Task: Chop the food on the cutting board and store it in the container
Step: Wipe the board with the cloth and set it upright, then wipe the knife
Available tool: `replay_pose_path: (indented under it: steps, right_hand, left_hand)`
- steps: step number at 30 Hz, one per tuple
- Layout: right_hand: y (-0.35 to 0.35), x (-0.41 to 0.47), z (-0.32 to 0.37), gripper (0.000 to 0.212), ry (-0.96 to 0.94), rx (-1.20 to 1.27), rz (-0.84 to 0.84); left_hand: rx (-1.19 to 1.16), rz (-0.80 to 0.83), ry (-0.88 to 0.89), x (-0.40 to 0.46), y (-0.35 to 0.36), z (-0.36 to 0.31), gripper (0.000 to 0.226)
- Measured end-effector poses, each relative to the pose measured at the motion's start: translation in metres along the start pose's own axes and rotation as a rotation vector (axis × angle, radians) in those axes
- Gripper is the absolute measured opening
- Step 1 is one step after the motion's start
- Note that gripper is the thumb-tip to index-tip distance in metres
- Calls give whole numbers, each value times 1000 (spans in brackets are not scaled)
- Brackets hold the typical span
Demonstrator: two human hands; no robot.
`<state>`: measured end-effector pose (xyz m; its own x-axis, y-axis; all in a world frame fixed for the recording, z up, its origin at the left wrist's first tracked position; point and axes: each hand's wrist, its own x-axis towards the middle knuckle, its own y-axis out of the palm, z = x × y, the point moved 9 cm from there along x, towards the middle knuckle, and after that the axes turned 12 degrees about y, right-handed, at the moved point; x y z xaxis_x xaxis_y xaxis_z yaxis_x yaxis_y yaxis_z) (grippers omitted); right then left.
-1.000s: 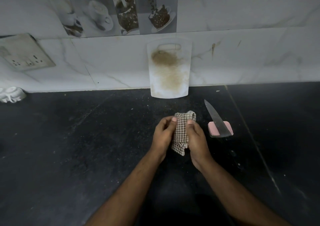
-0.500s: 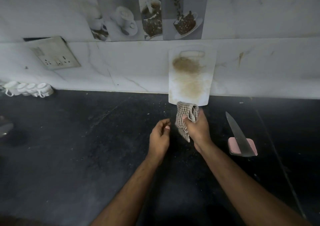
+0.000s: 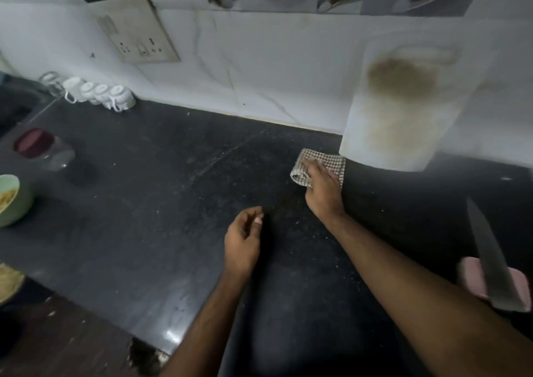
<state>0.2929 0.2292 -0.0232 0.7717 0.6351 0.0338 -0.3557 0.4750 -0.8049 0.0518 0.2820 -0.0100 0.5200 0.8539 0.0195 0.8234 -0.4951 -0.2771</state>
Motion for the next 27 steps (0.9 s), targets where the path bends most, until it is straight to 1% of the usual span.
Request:
replay_pose_path:
  steps: [2,3,5,6,8,10,13,14,16,17,18,19,21,22,24,27]
  right_hand:
    - [14,6,17,78,-58,-19,86]
    - [21,6,24,80,-112,-32,155]
    - [24,-1,36,80,-222,-24,330]
    - [21,-8,34,79,-246,-20,434]
    - [7,-25,23,75,-209,-40,597]
    - [-13,-51,14,70,-153,-68,654]
    - [-34,-109,11,63,-86,-73,719]
    - [-40,-130,9,57,-57,-59,748]
    - [-51,-161,8,40,-14,-8,791]
    - [-60,-168,5,36,21,23,778]
    - [-72,-169,1,38,70,53,726]
    - [-88,-165,-9,44,140,66,624]
    - [-130,-153,-25,52,245,101,346]
    - [-150,-148,-29,54,252,124,214]
    - [-174,-138,-33,57,212,111,30]
    - [-185,-120,-48,62,157,41,-130]
  left_hand:
    - [4,-13,-10,-2,-6,5,23]
    - [6,-14,-13,-3,-8,7,23]
    - [4,-12,-16,-3,-11,8,23]
    - [1,-8,-11,-4,-11,6,23]
    - [-2,-5,10,-4,-9,4,23]
    - [-3,21,26,-6,2,1,22]
    - [7,119,78,-13,36,-8,22]
    - [13,164,93,-18,50,-11,23]
    - [24,233,118,-28,71,-18,24]
    - [22,256,127,-32,80,-21,23]
    - [18,271,141,-34,86,-25,22]
    - [17,284,165,-37,92,-29,23]
    - [-2,309,210,-40,103,-40,25]
    - [-20,322,218,-42,109,-45,26]
    - [-29,346,239,-43,119,-54,27]
    - [-22,425,246,-41,145,-63,33]
